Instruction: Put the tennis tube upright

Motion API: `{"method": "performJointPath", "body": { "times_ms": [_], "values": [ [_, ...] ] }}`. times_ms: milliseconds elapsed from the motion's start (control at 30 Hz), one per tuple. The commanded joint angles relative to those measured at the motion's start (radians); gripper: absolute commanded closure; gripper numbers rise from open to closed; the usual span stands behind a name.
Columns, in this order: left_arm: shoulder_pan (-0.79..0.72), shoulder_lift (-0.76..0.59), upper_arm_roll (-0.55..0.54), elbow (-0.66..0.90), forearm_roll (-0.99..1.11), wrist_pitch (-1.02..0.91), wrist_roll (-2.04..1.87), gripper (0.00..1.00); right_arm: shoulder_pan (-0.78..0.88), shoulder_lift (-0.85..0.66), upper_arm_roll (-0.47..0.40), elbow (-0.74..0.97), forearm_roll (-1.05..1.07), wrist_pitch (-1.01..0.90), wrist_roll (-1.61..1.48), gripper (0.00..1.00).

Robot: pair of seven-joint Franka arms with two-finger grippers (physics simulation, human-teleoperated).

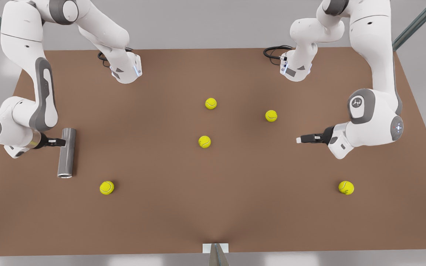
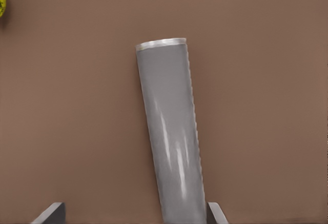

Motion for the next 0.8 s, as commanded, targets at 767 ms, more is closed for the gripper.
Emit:
{"method": "performJointPath", "body": {
  "times_ms": [767],
  "values": [
    [-0.005, 0.021, 0.001, 0.0, 0.001, 0.032, 0.0, 0.0, -0.051, 0.184, 0.0, -0.067, -0.037, 0.34, -0.119, 0.0]
  ]
}}
